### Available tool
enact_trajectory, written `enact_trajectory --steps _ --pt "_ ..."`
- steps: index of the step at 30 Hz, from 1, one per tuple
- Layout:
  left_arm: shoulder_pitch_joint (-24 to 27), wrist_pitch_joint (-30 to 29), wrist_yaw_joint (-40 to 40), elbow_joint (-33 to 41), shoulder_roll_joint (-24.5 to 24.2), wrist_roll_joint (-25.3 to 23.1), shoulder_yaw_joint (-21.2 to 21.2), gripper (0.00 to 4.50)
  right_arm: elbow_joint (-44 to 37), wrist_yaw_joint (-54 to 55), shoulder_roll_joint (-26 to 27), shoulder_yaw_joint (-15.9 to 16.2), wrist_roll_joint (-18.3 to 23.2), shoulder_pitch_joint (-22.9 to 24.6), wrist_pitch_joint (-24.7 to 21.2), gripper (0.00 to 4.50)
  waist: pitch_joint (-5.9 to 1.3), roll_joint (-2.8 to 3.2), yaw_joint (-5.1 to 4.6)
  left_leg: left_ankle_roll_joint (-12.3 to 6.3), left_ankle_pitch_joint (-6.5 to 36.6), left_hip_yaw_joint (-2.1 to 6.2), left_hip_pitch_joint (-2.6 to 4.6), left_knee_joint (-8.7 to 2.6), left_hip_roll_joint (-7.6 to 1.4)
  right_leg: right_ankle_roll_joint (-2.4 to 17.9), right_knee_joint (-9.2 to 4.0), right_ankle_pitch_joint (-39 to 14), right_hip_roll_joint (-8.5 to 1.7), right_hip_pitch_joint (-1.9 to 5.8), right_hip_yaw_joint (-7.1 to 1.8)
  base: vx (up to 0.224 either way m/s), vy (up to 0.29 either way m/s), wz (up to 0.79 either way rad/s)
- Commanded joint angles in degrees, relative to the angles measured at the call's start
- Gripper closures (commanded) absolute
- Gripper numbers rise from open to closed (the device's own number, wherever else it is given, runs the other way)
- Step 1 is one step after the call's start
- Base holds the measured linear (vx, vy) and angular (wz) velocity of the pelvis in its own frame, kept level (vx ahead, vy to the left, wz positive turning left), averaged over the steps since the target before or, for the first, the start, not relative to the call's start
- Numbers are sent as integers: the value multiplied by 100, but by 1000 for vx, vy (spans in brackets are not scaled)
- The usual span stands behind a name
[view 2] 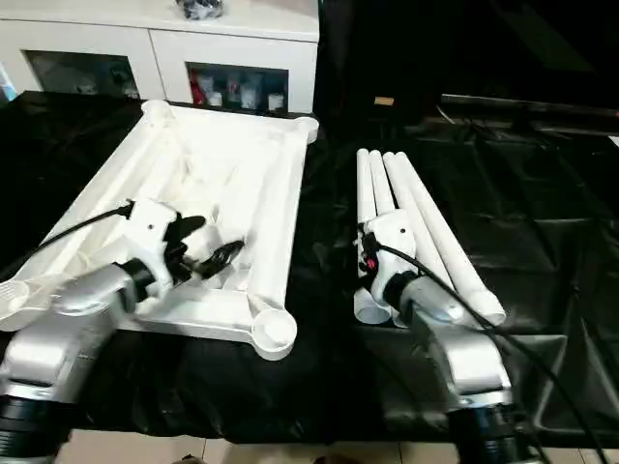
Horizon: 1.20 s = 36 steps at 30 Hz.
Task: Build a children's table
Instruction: Move to table, then move table base
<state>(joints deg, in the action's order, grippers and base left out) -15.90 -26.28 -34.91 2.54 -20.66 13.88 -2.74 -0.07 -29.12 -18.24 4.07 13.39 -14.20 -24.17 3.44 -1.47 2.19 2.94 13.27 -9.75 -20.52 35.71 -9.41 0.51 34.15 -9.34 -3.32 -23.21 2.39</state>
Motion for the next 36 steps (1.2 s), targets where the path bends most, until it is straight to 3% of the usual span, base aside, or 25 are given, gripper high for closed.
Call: enact_trajectory --steps 1,5,6,8,9,10,12,13,18,22,23,26,27,32,36 --pt "59 187 -668 122 -284 28 -296 5 -254 -417 -273 126 4 15 -17 0 -359 99 36 -173 719 117 46 -510 -335 1368 -305 -886 -428 290 -251 0 0 0" --pt "239 366 -1722 267 -1014 -91 -815 5 -355 -967 -750 263 -80 125 59 0 -324 106 57 -157 864 113 46 -533 -348 1289 -323 -1200 -452 282 -275 0 0 0" --pt "246 345 -1815 293 -1076 -66 -844 31 -341 -982 -770 261 -98 122 70 0 -331 117 65 -117 903 109 58 -536 -350 1274 -319 -1314 -455 276 -280 0 0 0" --pt "273 381 -2065 338 -1215 -24 -927 31 -352 -1078 -833 281 -76 134 67 0 -322 118 62 -59 976 103 65 -540 -349 1291 -331 -1407 -453 268 -281 0 0 0" --pt "305 381 -2341 388 -1363 38 -1026 44 -413 -1215 -949 349 -66 172 102 0 -319 153 71 -19 1049 110 73 -547 -352 1286 -344 -1469 -455 261 -277 0 0 0" --pt "324 378 -2538 409 -1487 15 -1133 44 -501 -1370 -1066 413 -50 219 103 0 -317 139 81 0 1102 113 75 -551 -358 1277 -337 -1500 -457 270 -280 0 0 0" --pt "325 371 -2609 393 -1562 -66 -1225 69 -573 -1481 -1136 451 -29 256 93 0 -311 135 93 -30 1092 109 70 -551 -359 1242 -331 -1520 -458 271 -293 0 0 0" --pt "319 452 -2649 367 -1621 -136 -1295 76 -621 -1555 -1188 471 -6 276 83 0 -304 93 88 -43 1098 107 58 -551 -353 1232 -348 -1612 -454 276 -290 0 0 0" --pt "266 685 -2647 167 -1697 -384 -1440 120 -883 -1971 -1422 600 112 380 -61 0 -301 110 106 -52 1174 116 71 -552 -360 1079 -375 -1996 -461 256 -295 0 0 0" --pt "223 597 -2681 124 -1724 -385 -1430 135 -1015 -2196 -1529 654 236 410 -166 0 -310 74 111 -55 1088 114 64 -543 -360 1096 -369 -1985 -468 252 -295 0 0 0" --pt "180 475 -2652 91 -1710 -356 -1411 160 -1039 -2250 -1548 672 276 415 -230 0 -309 65 111 -65 1075 113 64 -543 -360 1099 -368 -1978 -468 254 -293 0 0 0" --pt "141 384 -2702 73 -1742 -332 -1425 170 -1132 -2375 -1605 718 346 444 -333 0 -315 85 121 -92 982 115 57 -536 -359 1127 -357 -1886 -466 258 -289 0 0 0" --pt "136 408 -2766 63 -1791 -361 -1459 195 -1189 -2432 -1639 727 378 455 -386 0 -320 89 123 -97 941 116 60 -534 -360 1137 -347 -1818 -460 257 -288 0 0 0" --pt "41 544 -2935 -172 -1881 -515 -1587 234 -1315 -2660 -1785 740 451 534 -487 0 -319 116 125 -102 977 117 59 -535 -354 1179 -349 -1739 -459 260 -287 0 0 0" --pt "-75 616 -3009 -288 -1883 -589 -1668 254 -1363 -2743 -1852 759 510 579 -550 0 -325 112 132 -72 984 119 66 -532 -359 1184 -343 -1721 -465 270 -287 0 0 0"
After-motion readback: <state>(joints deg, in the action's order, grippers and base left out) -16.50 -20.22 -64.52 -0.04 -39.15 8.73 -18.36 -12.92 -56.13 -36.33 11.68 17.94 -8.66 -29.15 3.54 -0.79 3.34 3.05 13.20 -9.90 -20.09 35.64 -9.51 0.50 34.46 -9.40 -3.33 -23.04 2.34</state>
